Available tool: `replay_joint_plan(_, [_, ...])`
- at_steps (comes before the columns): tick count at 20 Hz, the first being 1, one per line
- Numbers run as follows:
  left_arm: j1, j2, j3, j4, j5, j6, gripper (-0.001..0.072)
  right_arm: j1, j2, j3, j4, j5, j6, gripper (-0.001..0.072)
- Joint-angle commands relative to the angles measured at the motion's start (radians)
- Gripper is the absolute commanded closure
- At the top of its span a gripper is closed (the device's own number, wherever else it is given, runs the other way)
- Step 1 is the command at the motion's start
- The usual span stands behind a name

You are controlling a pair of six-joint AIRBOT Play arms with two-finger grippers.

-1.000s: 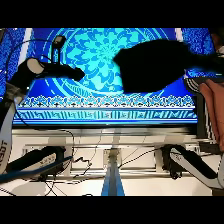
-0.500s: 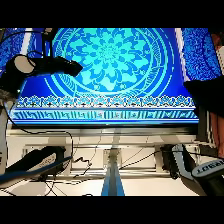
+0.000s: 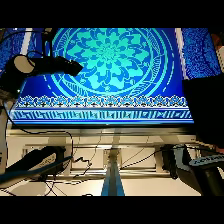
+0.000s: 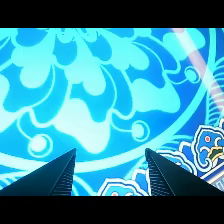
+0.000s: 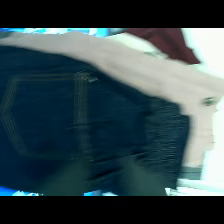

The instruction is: Fold the clothes and pants, and hang the long-sleeved shirts on hangers.

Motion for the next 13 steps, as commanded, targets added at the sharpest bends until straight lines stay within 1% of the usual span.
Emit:
replay_joint_plan(1, [0.001, 0.001, 0.000, 0.000, 0.000, 0.000, 0.0211, 0.099, 0.000, -0.029, 0.200, -0.029, -0.011, 0.0680])
replay_joint_plan(2, [0.001, 0.001, 0.000, 0.000, 0.000, 0.000, 0.0211, 0.187, 0.000, -0.044, 0.218, -0.046, -0.042, 0.0680])
replay_joint_plan(4, [0.001, 0.001, 0.000, 0.000, 0.001, 0.000, 0.0211, 0.389, 0.000, -0.067, 0.164, -0.084, -0.093, 0.0681])
replay_joint_plan(7, [0.001, 0.001, 0.000, 0.000, 0.000, 0.000, 0.0211, 0.731, -0.014, -0.072, -0.020, -0.151, -0.186, 0.0681])
replay_joint_plan(9, [0.001, 0.001, 0.000, 0.000, 0.001, 0.000, 0.0211, 0.920, -0.024, -0.072, -0.168, -0.198, -0.203, 0.0682])
replay_joint_plan(10, [0.001, 0.001, 0.000, 0.000, 0.001, 0.000, 0.0211, 0.993, -0.028, -0.072, -0.218, -0.227, -0.203, 0.0681])
replay_joint_plan(11, [0.001, 0.001, 0.000, 0.000, 0.001, 0.000, 0.0211, 1.046, -0.031, -0.072, -0.233, -0.255, -0.203, 0.0681])
replay_joint_plan(13, [0.001, 0.001, 0.000, 0.000, 0.000, 0.000, 0.0211, 1.102, -0.038, -0.072, -0.225, -0.296, -0.203, 0.0680])
